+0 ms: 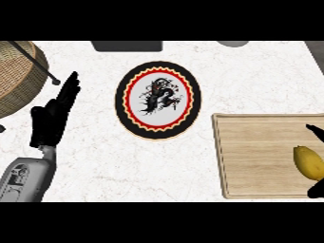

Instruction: Pick the lemon from the tray and place it in the plate

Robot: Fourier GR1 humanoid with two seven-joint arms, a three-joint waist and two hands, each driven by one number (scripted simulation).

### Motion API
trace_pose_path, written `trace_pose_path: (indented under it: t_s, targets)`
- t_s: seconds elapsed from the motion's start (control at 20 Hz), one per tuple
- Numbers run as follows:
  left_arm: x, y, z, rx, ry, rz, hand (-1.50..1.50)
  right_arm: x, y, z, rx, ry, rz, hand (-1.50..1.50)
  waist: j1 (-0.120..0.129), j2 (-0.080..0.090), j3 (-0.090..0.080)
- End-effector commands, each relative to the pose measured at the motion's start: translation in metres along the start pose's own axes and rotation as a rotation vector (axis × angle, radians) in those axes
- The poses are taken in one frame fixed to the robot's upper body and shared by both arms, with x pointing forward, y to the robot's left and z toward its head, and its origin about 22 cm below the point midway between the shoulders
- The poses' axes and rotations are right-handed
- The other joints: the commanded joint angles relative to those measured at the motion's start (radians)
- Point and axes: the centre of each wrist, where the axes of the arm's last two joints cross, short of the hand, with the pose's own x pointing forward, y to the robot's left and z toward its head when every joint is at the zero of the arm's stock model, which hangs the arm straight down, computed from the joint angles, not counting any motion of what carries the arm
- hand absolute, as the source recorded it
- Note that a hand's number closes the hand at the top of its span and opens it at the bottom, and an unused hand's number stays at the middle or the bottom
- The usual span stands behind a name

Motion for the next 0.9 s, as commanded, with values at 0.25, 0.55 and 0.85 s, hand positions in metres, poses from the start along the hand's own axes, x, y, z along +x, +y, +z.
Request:
trace_pose_path:
  t_s: [0.25, 0.55, 0.85]
  targets:
    - [-0.019, 0.010, 0.008, 0.016, -0.015, 0.004, 0.00, -0.027, 0.013, -0.014, -0.012, -0.006, 0.015, 1.50, -0.002, 0.000, 0.000]
    - [-0.005, -0.005, 0.002, 0.015, -0.010, -0.014, 0.00, -0.004, 0.011, -0.029, -0.084, -0.023, 0.029, 1.50, 0.000, 0.000, 0.000]
    - [0.010, -0.007, -0.001, -0.016, 0.008, 0.005, 0.00, 0.028, 0.012, -0.051, -0.128, -0.085, 0.095, 1.50, 0.012, 0.001, 0.000]
